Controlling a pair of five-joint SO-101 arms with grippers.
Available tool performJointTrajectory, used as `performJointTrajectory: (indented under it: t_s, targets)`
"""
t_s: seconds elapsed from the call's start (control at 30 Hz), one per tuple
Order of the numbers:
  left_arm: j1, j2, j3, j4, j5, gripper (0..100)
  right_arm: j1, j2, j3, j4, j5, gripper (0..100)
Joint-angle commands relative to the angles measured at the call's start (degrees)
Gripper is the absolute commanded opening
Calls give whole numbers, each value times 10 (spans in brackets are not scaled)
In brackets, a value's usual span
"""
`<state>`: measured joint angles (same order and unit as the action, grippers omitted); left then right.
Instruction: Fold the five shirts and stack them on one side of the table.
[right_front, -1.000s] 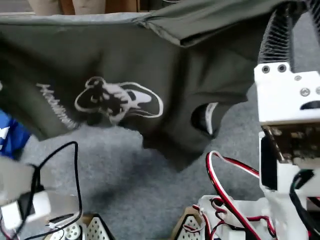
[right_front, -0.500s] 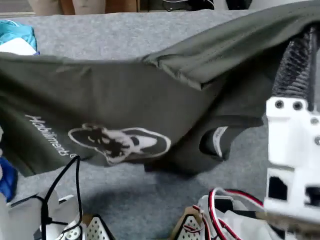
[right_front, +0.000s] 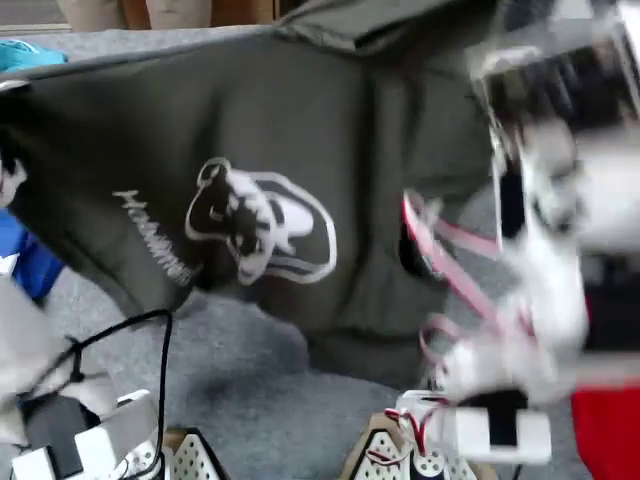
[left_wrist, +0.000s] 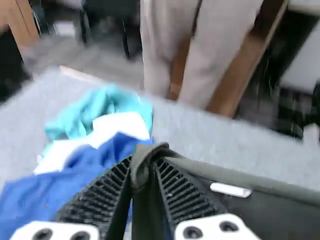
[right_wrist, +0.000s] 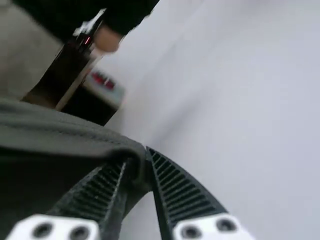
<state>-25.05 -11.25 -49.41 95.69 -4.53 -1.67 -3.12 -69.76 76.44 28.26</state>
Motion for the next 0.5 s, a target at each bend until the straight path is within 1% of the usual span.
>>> performJointTrajectory:
  t_s: [0.0, 0.13, 0.23, 0.37, 0.47]
  targets:
    - [6, 51, 171, -127, 1, 19, -3, 109, -5, -9, 2, 5]
    - [25, 132, 339, -334, 2, 19, -3, 255, -8, -18, 5, 5]
    - [40, 203, 406, -495, 4, 19, -3, 364, -10, -55, 6, 5]
    - [49, 320, 406, -716, 5, 19, -6, 495, -10, -154, 2, 5]
    - [62, 403, 350, -826, 5, 19, -21, 576, -11, -257, 1, 5]
